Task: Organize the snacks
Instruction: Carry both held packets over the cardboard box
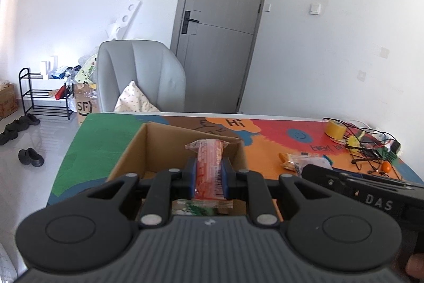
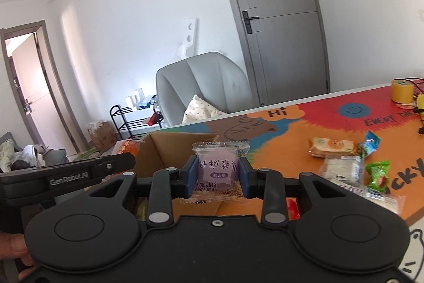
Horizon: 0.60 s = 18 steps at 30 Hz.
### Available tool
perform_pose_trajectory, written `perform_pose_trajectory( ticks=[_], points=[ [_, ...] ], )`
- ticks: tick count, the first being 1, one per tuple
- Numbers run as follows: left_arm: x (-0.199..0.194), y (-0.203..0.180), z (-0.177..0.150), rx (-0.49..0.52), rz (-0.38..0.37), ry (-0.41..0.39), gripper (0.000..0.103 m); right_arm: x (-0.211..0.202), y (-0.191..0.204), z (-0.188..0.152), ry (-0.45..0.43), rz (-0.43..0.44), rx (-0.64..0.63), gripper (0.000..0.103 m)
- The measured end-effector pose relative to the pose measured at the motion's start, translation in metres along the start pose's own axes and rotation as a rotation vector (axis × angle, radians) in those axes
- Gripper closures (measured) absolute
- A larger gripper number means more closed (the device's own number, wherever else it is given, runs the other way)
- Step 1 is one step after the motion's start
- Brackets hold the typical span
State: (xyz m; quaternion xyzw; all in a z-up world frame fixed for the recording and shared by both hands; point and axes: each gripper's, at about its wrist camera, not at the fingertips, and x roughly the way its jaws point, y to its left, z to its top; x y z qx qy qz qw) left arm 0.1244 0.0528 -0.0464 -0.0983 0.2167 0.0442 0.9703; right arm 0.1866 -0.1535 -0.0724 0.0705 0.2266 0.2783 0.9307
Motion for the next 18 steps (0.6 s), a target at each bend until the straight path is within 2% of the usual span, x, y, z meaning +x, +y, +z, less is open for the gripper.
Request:
perform_pose_trajectory(
  ticks=[12, 18],
  points=[
    [0.031, 0.034, -0.001, -0.046, 0.062, 0.048, 0.085, 0.035, 0.019, 0.000, 0.031, 0.067, 0.006, 0.069],
    [0.041, 0.046, -0.002, -0.060, 0.069, 0.068, 0.085, 0.055, 0.029, 0.002, 0.049, 0.081, 0.004, 0.069]
  ],
)
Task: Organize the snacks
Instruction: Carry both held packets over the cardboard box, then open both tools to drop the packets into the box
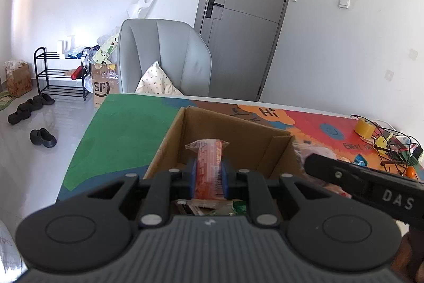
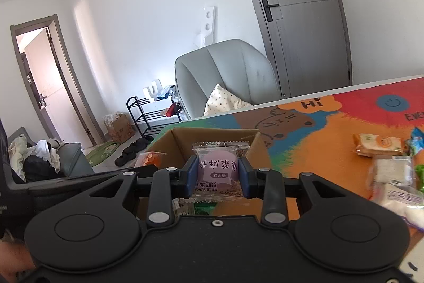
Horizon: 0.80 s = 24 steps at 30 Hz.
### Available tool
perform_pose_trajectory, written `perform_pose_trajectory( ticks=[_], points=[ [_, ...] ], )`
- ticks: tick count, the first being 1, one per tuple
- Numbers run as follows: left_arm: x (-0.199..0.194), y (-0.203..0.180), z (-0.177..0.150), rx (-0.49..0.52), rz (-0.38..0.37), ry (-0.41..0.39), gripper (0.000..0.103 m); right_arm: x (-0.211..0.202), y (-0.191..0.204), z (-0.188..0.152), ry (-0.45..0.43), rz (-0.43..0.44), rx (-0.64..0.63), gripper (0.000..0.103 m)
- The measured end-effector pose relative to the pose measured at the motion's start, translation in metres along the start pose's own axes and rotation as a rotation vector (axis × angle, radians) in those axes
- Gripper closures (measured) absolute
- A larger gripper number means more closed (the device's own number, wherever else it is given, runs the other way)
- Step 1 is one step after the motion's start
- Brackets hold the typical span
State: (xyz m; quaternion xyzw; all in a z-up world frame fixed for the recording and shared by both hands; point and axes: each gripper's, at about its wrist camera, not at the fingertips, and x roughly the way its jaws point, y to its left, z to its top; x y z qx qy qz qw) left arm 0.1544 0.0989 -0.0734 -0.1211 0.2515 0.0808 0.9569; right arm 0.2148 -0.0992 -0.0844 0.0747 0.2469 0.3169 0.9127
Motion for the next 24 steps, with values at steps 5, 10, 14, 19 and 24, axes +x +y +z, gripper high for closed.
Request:
perform_pose_trajectory(
  ticks=[5, 10, 14, 19, 24],
  points=[
    [0.012, 0.002, 0.005, -0.002, -0.008, 0.013, 0.085, 0.012, 0.001, 0.003, 0.007, 0.004, 0.017, 0.069],
    [0.015, 0.006, 0.010, -0.013, 0.001, 0.011, 0.082, 0.021, 0.001, 0.004, 0.017, 0.005, 0.027, 0.069],
    [0.010, 0.013, 0.010, -0.032, 0.015, 0.016, 0.079, 0.028, 0.002, 0.006, 0.018, 0.020, 0.038, 0.069],
    [-0.003, 0.021, 0.010, -0.068, 0.020, 0.008, 0.069, 0.032, 0.006, 0.007, 0.018, 0.069, 0.057, 0.064],
    [-0.013, 0.015, 0.009, -0.061, 0.015, 0.000, 0.049, 0.016, 0.004, 0.007, -0.022, 0.054, 0.062, 0.049]
  ],
)
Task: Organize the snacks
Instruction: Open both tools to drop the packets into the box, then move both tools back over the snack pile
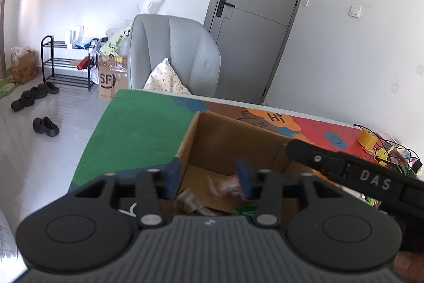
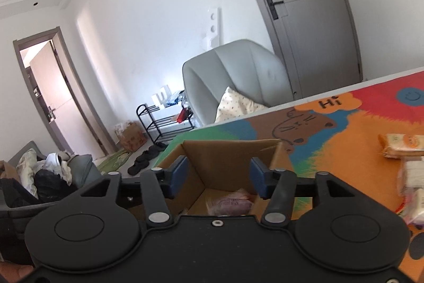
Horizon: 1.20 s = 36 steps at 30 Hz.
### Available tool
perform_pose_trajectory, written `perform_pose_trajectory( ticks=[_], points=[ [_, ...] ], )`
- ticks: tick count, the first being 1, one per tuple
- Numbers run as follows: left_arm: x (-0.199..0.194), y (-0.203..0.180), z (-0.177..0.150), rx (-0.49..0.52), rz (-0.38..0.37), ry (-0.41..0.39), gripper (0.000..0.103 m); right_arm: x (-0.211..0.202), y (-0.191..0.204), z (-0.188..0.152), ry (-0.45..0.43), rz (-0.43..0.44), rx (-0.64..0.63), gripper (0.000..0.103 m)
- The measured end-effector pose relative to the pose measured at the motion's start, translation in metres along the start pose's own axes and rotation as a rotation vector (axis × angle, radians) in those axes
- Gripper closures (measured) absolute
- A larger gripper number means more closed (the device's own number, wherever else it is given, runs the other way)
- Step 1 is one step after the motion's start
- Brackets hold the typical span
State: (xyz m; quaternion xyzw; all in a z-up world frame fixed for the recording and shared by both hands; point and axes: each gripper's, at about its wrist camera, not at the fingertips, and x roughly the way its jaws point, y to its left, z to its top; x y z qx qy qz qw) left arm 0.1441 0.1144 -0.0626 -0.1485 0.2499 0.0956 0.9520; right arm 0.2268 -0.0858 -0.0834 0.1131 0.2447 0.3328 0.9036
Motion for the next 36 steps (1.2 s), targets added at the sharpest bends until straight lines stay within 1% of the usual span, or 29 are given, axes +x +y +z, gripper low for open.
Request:
perform_pose_trajectory(
  ticks=[1, 2, 3, 4, 5, 6, 8, 12, 14, 15, 20, 24, 26, 36],
  points=[
    [-0.003, -0.002, -0.001, 0.003, 0.001, -0.012, 0.040, -0.003, -0.002, 0.001, -0.004, -0.001, 0.006, 0.048],
    [-0.004, -0.005, -0.001, 0.005, 0.007, -0.020, 0.030, -0.008, -0.005, 0.002, -0.010, -0.002, 0.014, 0.044],
    [-0.006, -0.007, -0.001, 0.008, 0.010, -0.029, 0.027, -0.012, -0.007, 0.002, -0.014, -0.006, 0.020, 0.042],
    [-0.008, -0.009, -0.002, 0.012, 0.010, -0.036, 0.024, -0.017, -0.010, 0.001, -0.018, -0.013, 0.021, 0.038],
    [-0.009, -0.012, -0.002, 0.017, 0.008, -0.041, 0.023, -0.021, -0.012, 0.001, -0.021, -0.021, 0.022, 0.034],
    [-0.010, -0.015, -0.002, 0.021, 0.008, -0.042, 0.022, -0.025, -0.015, 0.000, -0.024, -0.027, 0.024, 0.032],
    [-0.013, -0.021, -0.003, 0.028, 0.010, -0.046, 0.018, -0.033, -0.021, -0.002, -0.026, -0.035, 0.032, 0.025],
    [-0.019, -0.034, -0.009, 0.066, 0.015, -0.063, 0.011, -0.050, -0.033, -0.005, -0.029, -0.045, 0.044, 0.015],
    [-0.021, -0.043, -0.011, 0.092, 0.012, -0.064, 0.009, -0.058, -0.038, -0.006, -0.038, -0.061, 0.052, 0.004],
    [-0.023, -0.047, -0.012, 0.098, 0.007, -0.064, 0.009, -0.062, -0.041, -0.006, -0.044, -0.065, 0.055, 0.001],
    [-0.030, -0.059, -0.017, 0.101, -0.052, -0.052, 0.005, -0.081, -0.054, -0.008, -0.061, -0.101, 0.053, 0.000],
    [-0.033, -0.071, -0.020, 0.121, -0.078, -0.031, 0.005, -0.095, -0.064, -0.011, -0.073, -0.121, 0.070, 0.000],
    [-0.035, -0.076, -0.022, 0.120, -0.092, -0.024, 0.003, -0.101, -0.068, -0.013, -0.077, -0.131, 0.074, 0.000],
    [-0.047, -0.105, -0.027, 0.153, -0.154, -0.036, 0.001, -0.134, -0.088, -0.017, -0.107, -0.174, 0.091, 0.000]
  ],
)
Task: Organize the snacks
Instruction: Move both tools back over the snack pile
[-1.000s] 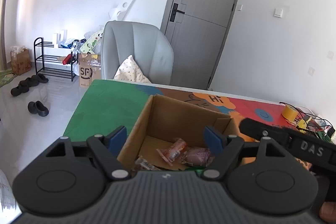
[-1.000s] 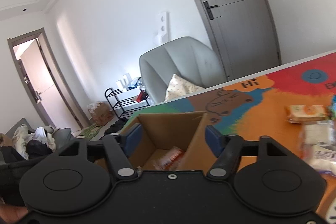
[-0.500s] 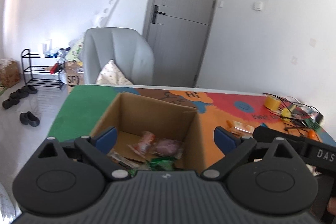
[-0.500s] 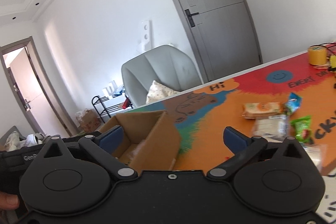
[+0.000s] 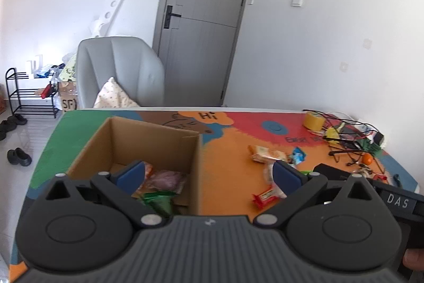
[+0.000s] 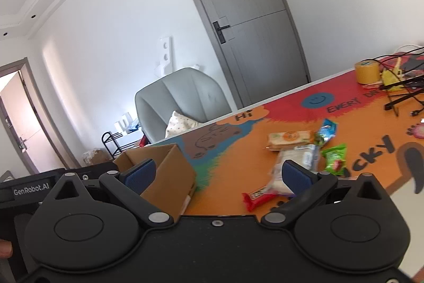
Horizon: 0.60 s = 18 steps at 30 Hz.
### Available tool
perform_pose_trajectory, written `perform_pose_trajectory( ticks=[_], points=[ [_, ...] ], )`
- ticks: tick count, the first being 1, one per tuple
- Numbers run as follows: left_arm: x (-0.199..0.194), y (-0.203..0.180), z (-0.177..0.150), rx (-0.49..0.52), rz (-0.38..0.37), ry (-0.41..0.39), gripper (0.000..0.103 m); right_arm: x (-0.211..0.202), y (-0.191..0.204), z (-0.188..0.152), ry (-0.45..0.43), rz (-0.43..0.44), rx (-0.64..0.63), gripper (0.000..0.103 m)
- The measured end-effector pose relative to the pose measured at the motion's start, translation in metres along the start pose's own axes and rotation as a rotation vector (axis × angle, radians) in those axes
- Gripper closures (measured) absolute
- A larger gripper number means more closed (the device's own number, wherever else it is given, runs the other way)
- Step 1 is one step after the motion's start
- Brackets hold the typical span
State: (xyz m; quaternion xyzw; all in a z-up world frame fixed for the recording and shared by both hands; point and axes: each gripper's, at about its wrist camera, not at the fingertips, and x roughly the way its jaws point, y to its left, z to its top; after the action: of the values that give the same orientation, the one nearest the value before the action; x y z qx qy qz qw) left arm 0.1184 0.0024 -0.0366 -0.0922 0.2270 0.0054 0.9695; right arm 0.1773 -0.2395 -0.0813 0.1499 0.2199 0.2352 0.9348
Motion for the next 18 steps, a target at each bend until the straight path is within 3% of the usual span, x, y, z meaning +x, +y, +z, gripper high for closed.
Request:
perform_pose_trajectory(
  ticks=[18],
  points=[
    [0.015, -0.062, -0.013, 0.078, -0.116, 0.045, 0.001, -0.040, -0.054, -0.004, -0.029, -0.117, 0.050, 0.000]
  ],
)
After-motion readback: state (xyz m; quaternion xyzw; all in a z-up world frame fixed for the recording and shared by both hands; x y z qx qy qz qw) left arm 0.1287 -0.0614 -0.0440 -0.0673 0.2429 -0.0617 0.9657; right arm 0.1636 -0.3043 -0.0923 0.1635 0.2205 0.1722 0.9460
